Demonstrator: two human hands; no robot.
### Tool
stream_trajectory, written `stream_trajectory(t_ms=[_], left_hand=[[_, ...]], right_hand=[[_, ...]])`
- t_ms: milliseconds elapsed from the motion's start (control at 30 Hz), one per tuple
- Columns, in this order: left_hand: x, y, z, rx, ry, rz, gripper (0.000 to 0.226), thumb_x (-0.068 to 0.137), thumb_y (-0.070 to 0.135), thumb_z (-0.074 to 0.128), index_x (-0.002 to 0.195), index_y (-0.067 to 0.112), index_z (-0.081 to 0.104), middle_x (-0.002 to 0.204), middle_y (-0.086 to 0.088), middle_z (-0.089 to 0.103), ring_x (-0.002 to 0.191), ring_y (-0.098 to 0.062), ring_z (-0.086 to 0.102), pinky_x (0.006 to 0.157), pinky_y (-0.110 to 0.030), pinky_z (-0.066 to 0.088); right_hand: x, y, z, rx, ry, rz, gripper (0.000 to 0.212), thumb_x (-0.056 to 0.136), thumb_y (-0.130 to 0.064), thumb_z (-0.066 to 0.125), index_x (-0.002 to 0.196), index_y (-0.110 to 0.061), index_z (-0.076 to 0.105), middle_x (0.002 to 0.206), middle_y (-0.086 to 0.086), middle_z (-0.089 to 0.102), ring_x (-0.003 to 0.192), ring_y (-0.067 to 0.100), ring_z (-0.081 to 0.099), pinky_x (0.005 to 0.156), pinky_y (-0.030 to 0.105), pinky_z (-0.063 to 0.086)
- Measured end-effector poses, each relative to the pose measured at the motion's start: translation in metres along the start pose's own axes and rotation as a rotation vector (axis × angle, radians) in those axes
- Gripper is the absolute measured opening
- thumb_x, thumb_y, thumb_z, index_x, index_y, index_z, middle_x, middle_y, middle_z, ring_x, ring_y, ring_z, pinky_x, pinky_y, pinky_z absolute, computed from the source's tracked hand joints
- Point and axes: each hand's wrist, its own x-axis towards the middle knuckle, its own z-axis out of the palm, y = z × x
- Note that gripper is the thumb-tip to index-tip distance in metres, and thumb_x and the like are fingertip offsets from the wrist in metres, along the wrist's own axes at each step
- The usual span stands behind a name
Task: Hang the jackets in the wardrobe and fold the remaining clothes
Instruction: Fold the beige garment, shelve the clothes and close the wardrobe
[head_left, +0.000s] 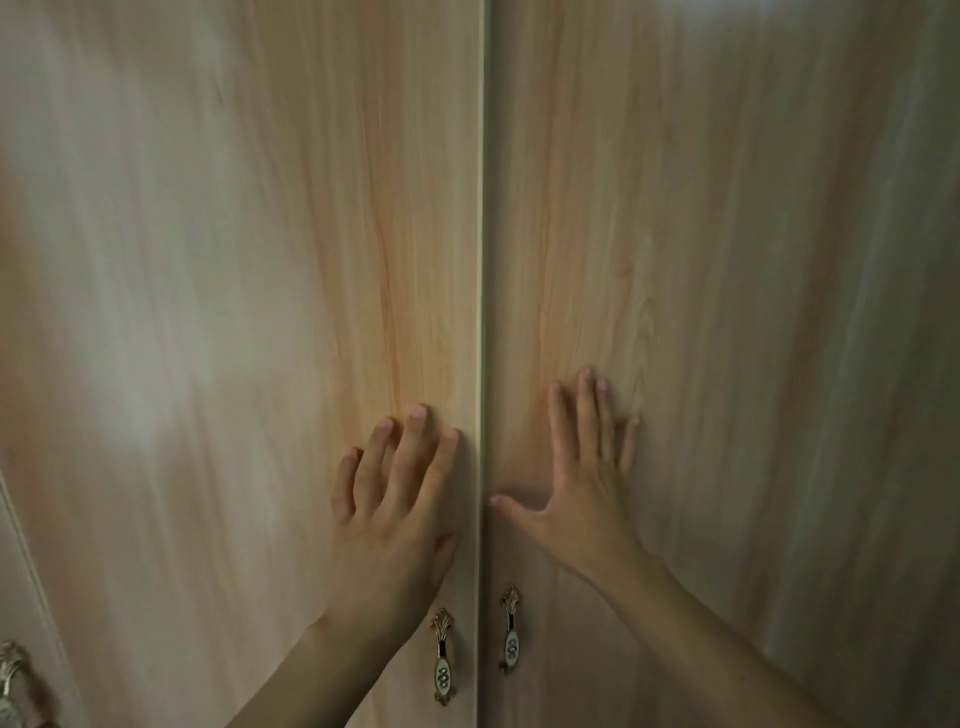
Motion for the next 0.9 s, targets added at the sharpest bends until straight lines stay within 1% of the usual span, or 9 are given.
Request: stream_trajectory(t_ms=[100,267,367,467,633,800,900], left_hand=[[0.004,0.000,0.001,0.031,-0.077,0.005,0.125,0.053,0.037,0.091,0.157,0.018,0.025,0.166,-0.010,0.008,0.152,-0.039,0.010,0.116,-0.061,0.022],[0.010,0.006,0.003,0.047,-0.132,-0.046,0.127,0.051,0.035,0.094,0.157,0.017,0.025,0.166,-0.012,0.009,0.151,-0.039,0.010,0.116,-0.061,0.022],[0.013,0.006,0.006,0.043,-0.125,-0.055,0.128,0.048,0.035,0.095,0.156,0.017,0.027,0.166,-0.011,0.011,0.150,-0.040,0.014,0.116,-0.061,0.023],[0.012,0.004,0.008,0.043,-0.123,-0.052,0.129,0.046,0.036,0.095,0.156,0.018,0.029,0.166,-0.010,0.012,0.150,-0.039,0.015,0.116,-0.060,0.022],[0.010,0.002,0.012,0.049,-0.125,-0.056,0.131,0.048,0.038,0.094,0.157,0.019,0.023,0.167,-0.009,0.007,0.152,-0.037,0.007,0.118,-0.059,0.018],[0.009,0.001,0.009,0.089,-0.196,-0.047,0.133,0.052,0.046,0.092,0.158,0.017,0.017,0.167,-0.012,0.004,0.152,-0.038,0.002,0.118,-0.061,0.019],[0.010,0.003,0.000,0.112,-0.242,-0.035,0.124,0.062,0.048,0.087,0.158,0.016,0.015,0.166,-0.015,0.002,0.152,-0.041,0.002,0.117,-0.062,0.020]], right_hand=[[0.001,0.006,0.009,-0.081,0.033,-0.010,0.139,0.058,-0.076,0.073,0.158,-0.013,0.000,0.165,0.015,-0.010,0.152,0.034,-0.006,0.115,0.068,0.011],[0.003,0.013,0.016,-0.096,0.078,-0.042,0.137,0.059,-0.079,0.069,0.158,-0.013,0.001,0.165,0.015,-0.009,0.152,0.035,-0.005,0.116,0.066,0.006],[0.003,0.016,0.021,-0.090,0.098,-0.055,0.137,0.059,-0.078,0.070,0.158,-0.013,0.003,0.165,0.016,-0.008,0.152,0.035,-0.004,0.116,0.065,0.002],[0.004,0.016,0.022,-0.099,0.094,-0.054,0.136,0.059,-0.080,0.068,0.158,-0.013,0.003,0.165,0.016,-0.007,0.152,0.036,-0.005,0.116,0.064,0.002],[0.003,0.015,0.019,-0.096,0.071,-0.049,0.136,0.059,-0.079,0.068,0.158,-0.013,0.004,0.165,0.016,-0.008,0.152,0.035,-0.005,0.116,0.065,0.005],[-0.001,0.008,0.006,-0.121,0.018,-0.017,0.134,0.060,-0.079,0.069,0.158,-0.014,0.005,0.165,0.014,-0.007,0.152,0.033,-0.003,0.117,0.064,0.011],[-0.004,0.003,-0.008,-0.112,-0.027,-0.019,0.125,0.069,-0.069,0.070,0.158,-0.014,0.003,0.165,0.015,-0.007,0.152,0.032,-0.006,0.117,0.063,0.016]])
